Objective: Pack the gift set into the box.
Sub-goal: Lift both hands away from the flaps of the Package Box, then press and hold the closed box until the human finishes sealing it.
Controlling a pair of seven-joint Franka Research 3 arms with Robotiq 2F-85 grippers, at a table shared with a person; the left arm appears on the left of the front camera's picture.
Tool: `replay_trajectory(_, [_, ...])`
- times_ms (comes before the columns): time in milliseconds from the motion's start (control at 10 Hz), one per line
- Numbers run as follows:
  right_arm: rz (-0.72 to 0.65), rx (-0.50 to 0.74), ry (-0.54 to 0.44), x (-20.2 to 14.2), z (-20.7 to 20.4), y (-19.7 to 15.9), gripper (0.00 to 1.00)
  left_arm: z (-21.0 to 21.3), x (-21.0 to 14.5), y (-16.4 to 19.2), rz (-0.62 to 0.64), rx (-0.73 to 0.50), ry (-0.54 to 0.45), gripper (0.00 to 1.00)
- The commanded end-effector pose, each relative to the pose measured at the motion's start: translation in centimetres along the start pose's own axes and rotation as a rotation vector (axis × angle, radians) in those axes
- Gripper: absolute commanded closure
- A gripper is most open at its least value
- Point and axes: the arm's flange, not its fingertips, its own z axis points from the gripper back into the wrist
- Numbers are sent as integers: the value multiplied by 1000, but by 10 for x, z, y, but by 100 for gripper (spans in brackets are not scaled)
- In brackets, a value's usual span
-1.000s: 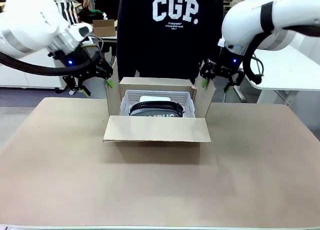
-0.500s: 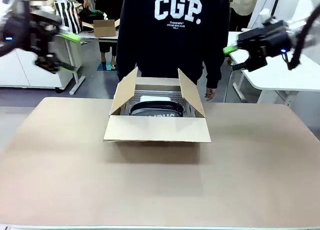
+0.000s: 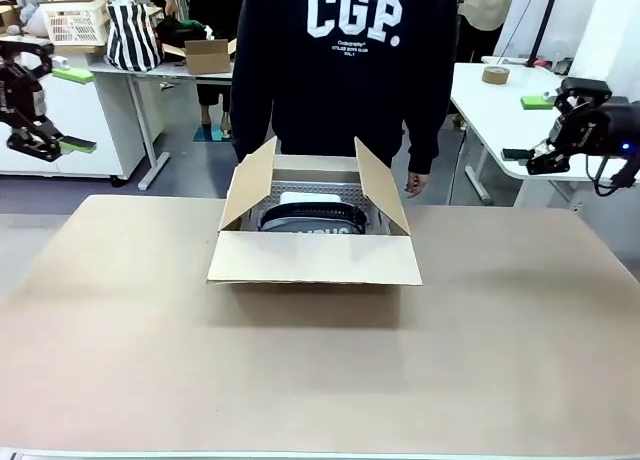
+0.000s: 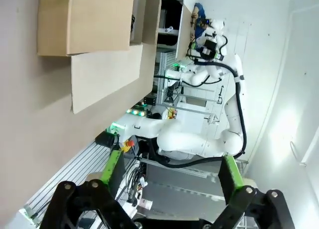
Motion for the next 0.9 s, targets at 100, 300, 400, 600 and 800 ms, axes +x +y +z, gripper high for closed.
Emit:
replay_trajectory(100, [86,-93,-9,6,-13,12,0,-9,0,-7,-40,-15,35,0])
replay_trajectory(300, [86,-93,-9,6,-13,12,0,-9,0,-7,-40,-15,35,0])
replay_trajectory(400, [86,-93,-9,6,-13,12,0,-9,0,-7,-40,-15,35,0])
replay_trajectory(600, [86,-93,-9,6,-13,12,0,-9,0,-7,-40,-15,35,0])
replay_trajectory(800, [86,-93,-9,6,-13,12,0,-9,0,-7,-40,-15,35,0])
